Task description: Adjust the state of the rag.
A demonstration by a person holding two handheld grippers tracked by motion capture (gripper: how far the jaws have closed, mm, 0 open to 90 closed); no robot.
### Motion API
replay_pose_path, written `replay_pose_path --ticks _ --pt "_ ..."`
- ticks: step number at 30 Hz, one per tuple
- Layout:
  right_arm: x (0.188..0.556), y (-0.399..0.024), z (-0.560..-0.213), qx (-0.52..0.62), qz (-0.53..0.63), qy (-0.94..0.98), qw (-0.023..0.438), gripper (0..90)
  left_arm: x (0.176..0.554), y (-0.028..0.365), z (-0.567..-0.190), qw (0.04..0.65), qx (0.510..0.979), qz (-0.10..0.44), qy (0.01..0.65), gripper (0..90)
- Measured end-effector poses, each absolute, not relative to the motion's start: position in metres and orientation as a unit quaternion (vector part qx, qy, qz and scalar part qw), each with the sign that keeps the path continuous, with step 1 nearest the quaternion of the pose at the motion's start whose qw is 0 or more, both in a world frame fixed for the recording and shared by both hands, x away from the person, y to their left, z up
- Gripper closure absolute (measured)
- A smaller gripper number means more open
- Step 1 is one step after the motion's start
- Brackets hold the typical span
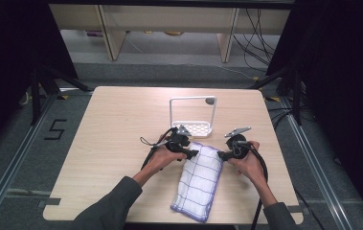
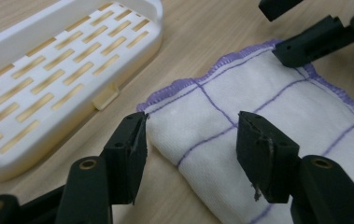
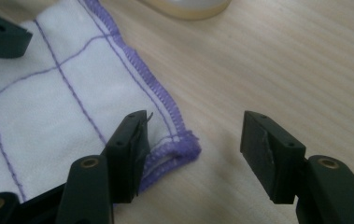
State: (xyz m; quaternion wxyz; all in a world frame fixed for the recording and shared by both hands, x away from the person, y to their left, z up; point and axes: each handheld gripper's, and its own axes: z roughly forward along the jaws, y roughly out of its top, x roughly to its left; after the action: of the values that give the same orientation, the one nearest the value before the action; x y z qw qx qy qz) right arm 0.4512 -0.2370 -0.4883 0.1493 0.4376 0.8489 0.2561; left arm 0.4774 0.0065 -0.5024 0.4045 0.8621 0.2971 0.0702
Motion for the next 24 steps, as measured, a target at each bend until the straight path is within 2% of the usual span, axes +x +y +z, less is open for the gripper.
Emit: replay_pose_path --ticks 7,10,12,15,16,17,18,21,24 --pt "0.449 -0.237 -0.493 0.453 0.257 0.841 0.147 44.5 0.484 -0.004 -0.506 0.385 0.874 0.079 0.288 43.9" --pt "0.448 -0.238 -0.494 0.458 0.262 0.838 0.138 47.6 0.484 -0.007 -0.507 0.378 0.881 0.088 0.271 48.3" --pt "0.448 -0.239 -0.495 0.455 0.269 0.838 0.137 52.1 0.485 -0.006 -0.508 0.376 0.885 0.083 0.264 50.7" --pt "0.447 -0.239 -0.494 0.451 0.275 0.84 0.126 57.3 0.485 -0.004 -0.508 0.376 0.888 0.08 0.253 61.5" --pt "0.447 -0.238 -0.494 0.45 0.278 0.84 0.12 63.6 0.484 -0.004 -0.508 0.376 0.889 0.08 0.249 67.1" --pt "0.446 -0.237 -0.495 0.447 0.284 0.84 0.117 66.1 0.484 -0.003 -0.507 0.375 0.89 0.078 0.247 70.4" --pt "0.446 -0.237 -0.495 0.447 0.284 0.84 0.117 66.1 0.483 -0.002 -0.507 0.376 0.889 0.076 0.248 70.4" --pt "0.448 -0.238 -0.496 0.436 0.292 0.844 0.109 75.8 0.48 0.0 -0.508 0.382 0.886 0.07 0.253 76.9" --pt "0.451 -0.238 -0.497 0.43 0.306 0.844 0.092 81.6 0.479 0.006 -0.508 0.386 0.884 0.07 0.254 78.8"
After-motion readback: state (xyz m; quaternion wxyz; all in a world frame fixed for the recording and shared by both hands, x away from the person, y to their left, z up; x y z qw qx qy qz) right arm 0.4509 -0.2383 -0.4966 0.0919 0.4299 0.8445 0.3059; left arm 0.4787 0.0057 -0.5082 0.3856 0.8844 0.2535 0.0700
